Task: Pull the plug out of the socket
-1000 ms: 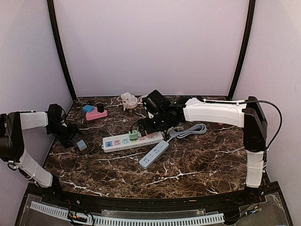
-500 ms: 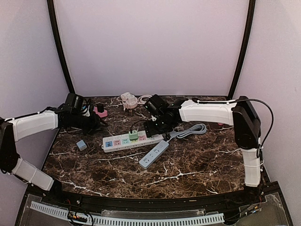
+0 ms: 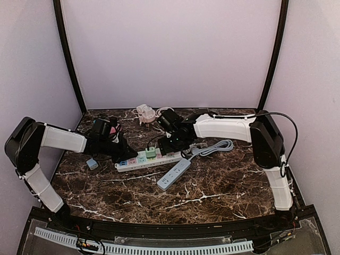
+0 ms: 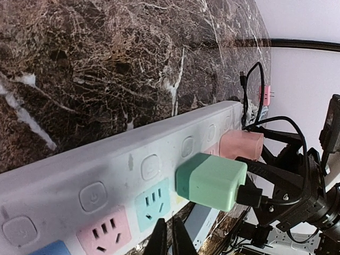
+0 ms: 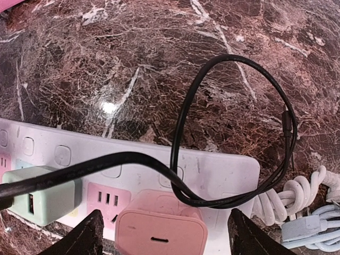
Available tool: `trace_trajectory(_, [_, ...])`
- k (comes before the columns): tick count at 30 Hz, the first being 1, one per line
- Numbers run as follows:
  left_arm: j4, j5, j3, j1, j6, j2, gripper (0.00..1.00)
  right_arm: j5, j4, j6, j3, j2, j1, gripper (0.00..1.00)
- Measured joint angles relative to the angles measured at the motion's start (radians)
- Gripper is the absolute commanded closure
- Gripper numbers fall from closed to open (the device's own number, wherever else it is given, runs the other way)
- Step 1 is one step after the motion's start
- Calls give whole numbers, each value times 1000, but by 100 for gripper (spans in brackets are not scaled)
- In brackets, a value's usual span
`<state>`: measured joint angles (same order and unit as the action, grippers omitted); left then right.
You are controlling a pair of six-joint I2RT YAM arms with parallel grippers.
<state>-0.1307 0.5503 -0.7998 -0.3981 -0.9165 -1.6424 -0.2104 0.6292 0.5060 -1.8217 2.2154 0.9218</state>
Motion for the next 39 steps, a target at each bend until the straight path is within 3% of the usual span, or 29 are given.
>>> trace_trajectory(13, [-86, 34, 24, -12, -20, -83, 97, -19, 47, 7, -70, 59, 13, 42])
trace_trajectory(27, [-56, -18, 6, -18, -11, -89, 99, -79, 66, 12, -87, 60, 29, 78])
trace_trajectory(39, [-44, -72, -13, -40, -5, -104, 100, -134, 14, 3, -34, 35, 50, 83])
